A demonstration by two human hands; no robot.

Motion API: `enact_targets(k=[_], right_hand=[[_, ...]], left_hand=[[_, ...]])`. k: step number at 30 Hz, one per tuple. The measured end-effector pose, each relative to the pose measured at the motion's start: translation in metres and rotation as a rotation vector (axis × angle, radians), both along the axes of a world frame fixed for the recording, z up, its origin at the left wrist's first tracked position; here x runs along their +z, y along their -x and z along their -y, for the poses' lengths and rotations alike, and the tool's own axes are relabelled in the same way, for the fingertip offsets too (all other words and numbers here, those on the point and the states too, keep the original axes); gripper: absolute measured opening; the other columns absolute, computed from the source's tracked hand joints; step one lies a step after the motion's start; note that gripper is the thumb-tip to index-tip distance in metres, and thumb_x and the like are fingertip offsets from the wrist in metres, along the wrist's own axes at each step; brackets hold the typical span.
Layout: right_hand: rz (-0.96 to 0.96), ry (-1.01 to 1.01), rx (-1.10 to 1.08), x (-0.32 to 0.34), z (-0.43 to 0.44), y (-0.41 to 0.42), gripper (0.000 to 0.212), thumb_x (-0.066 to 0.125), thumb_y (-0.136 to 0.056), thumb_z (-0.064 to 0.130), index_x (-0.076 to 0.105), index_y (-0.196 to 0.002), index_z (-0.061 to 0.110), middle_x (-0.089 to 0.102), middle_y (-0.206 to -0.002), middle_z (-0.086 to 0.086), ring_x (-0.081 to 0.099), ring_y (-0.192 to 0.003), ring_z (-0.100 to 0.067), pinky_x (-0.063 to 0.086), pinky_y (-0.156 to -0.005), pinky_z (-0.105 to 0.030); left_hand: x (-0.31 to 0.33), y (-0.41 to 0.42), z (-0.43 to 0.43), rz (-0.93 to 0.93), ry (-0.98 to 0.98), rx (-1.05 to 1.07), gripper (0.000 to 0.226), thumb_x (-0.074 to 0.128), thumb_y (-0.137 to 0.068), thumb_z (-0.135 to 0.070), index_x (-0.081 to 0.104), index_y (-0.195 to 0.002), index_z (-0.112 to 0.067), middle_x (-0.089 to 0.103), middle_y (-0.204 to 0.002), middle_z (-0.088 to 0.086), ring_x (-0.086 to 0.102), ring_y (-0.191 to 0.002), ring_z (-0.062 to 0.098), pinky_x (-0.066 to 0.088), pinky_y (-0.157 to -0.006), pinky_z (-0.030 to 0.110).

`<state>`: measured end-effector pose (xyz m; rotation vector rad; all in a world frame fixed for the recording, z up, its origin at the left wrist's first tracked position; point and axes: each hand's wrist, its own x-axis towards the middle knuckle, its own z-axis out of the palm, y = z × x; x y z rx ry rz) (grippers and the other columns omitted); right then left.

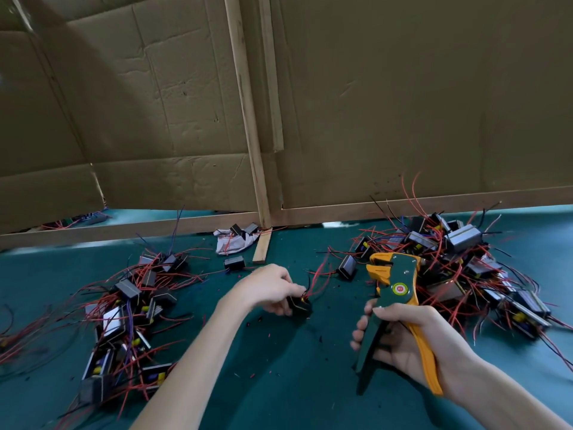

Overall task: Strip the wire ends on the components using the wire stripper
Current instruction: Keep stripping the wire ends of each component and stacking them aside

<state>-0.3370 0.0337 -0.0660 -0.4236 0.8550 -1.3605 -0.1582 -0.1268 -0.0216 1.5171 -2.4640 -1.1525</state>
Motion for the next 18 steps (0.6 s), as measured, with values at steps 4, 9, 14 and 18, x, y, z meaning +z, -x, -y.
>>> enact_targets(k=[4,9,14,18], right_hand=[[0.009,-0.004,-0.013,-0.002,0.002,0.002,0.027,0.069,-0.057,0.002,0.064,-0.083,-0.003,0.060,-0.078,-0.023,0.064,-0.070,-0.040,0.058,-0.070,-0.052],[0.006,-0.008,-0.019,0.001,0.000,0.001,0.027,0.065,-0.062,0.001,0.060,-0.089,-0.002,0.060,-0.077,-0.023,0.065,-0.070,-0.039,0.058,-0.069,-0.051],[-0.010,-0.016,-0.023,0.004,-0.001,-0.001,0.024,0.060,-0.068,0.001,0.059,-0.091,-0.002,0.060,-0.076,-0.022,0.064,-0.068,-0.038,0.059,-0.067,-0.050],[-0.007,-0.021,-0.028,0.003,-0.001,-0.001,0.023,0.060,-0.068,0.002,0.060,-0.091,-0.002,0.061,-0.077,-0.023,0.065,-0.068,-0.038,0.059,-0.068,-0.050]], left_hand=[[0.008,-0.010,0.001,-0.047,-0.052,-0.065,0.019,0.049,-0.099,-0.027,0.054,-0.096,-0.009,0.068,-0.058,-0.001,0.055,-0.043,0.006,0.040,-0.044,0.015],[0.006,-0.013,-0.001,-0.201,-0.091,-0.251,0.028,0.069,-0.086,-0.012,0.059,-0.110,-0.021,0.063,-0.077,-0.001,0.060,-0.068,0.012,0.052,-0.066,0.023],[-0.017,0.007,-0.004,-0.243,0.387,-0.184,0.015,0.076,-0.078,-0.038,0.070,-0.086,-0.028,0.054,-0.080,-0.009,0.049,-0.068,0.004,0.036,-0.063,0.014],[-0.027,0.017,-0.013,-0.298,0.374,-0.270,0.033,0.063,-0.085,-0.002,0.069,-0.110,-0.022,0.064,-0.107,-0.008,0.059,-0.099,0.005,0.041,-0.084,0.006]])
